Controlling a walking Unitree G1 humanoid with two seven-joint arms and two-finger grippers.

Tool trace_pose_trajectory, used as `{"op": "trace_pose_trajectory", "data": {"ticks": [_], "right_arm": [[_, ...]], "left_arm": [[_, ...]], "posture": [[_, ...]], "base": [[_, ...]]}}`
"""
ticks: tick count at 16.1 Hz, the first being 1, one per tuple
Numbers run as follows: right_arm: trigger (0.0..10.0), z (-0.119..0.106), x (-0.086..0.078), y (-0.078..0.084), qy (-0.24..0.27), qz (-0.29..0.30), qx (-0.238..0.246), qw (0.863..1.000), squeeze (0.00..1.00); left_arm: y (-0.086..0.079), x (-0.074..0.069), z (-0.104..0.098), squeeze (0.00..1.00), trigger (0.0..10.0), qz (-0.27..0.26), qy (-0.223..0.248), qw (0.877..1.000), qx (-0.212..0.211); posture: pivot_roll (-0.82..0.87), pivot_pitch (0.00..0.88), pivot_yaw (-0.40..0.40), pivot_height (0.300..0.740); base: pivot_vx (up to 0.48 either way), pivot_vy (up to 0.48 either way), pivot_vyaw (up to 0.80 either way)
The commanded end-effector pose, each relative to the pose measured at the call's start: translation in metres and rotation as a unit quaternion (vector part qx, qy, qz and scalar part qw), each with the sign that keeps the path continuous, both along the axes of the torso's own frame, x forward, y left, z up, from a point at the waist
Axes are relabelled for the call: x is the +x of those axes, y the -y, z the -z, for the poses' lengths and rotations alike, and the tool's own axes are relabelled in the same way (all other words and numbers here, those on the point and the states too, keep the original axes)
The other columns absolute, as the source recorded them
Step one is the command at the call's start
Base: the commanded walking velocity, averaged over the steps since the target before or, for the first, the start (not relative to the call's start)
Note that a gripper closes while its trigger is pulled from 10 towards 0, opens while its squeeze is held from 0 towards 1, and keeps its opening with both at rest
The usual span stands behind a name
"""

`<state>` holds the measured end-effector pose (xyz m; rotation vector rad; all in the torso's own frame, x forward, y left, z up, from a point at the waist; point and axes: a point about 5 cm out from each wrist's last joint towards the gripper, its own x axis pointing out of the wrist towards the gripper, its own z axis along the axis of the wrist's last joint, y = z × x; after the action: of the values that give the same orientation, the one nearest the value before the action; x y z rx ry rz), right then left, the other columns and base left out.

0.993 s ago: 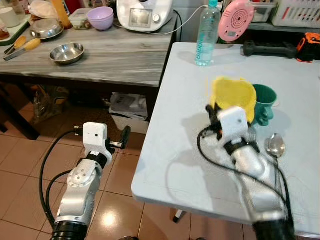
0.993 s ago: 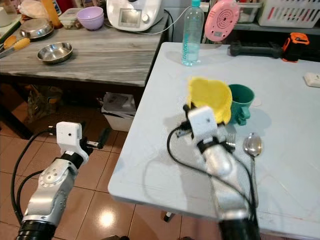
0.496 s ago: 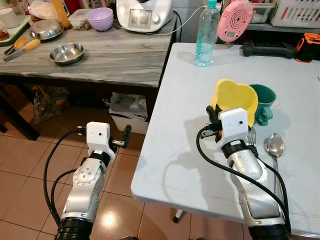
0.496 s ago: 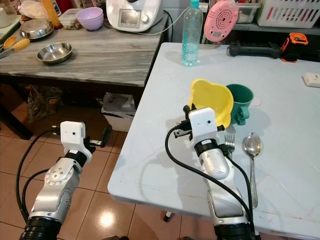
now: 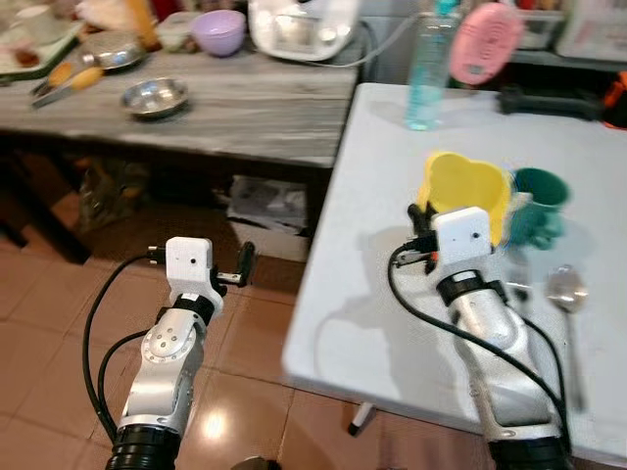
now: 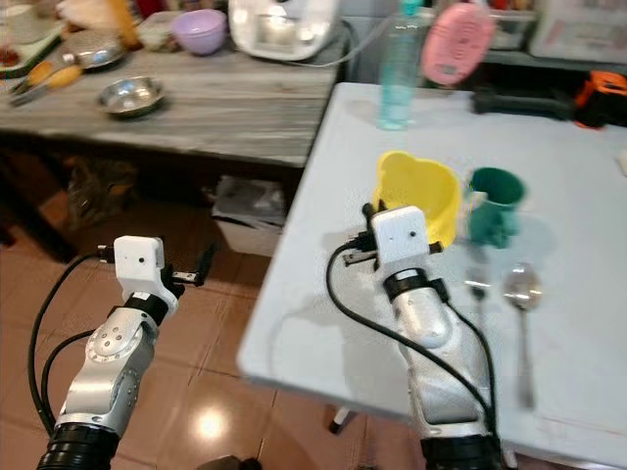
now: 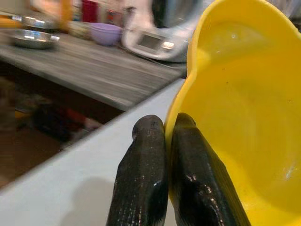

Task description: Setting the table

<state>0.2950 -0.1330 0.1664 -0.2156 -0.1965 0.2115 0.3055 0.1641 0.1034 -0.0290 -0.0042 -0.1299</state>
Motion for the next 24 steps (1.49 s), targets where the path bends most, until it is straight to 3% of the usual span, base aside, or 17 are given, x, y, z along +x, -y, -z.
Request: {"op": "trace_pose_trajectory", "data": {"ticks": [1, 24], "right_arm": [[10.0, -0.0052, -0.001, 0.0023, 0.008, 0.002, 0.001, 1.0, 0.0], [10.0, -0.0008, 0.0076, 0.0089, -0.002, 0.013, -0.003, 1.0, 0.0]], "left_arm": [[-0.0027, -0.0007, 0.0032, 0.0, 10.0, -0.006, -0.007, 1.0, 0.005], [0.0012, 0.0033, 0.0056, 0.0, 10.0, 0.008, -0.027, 1.0, 0.01]], "posture": [[-0.06, 0.085, 0.05, 0.74], [-0.05, 0.072, 0.054, 0.74]], "base": [[0.0, 0.0, 0.0], [0.0, 0.0, 0.0]]}}
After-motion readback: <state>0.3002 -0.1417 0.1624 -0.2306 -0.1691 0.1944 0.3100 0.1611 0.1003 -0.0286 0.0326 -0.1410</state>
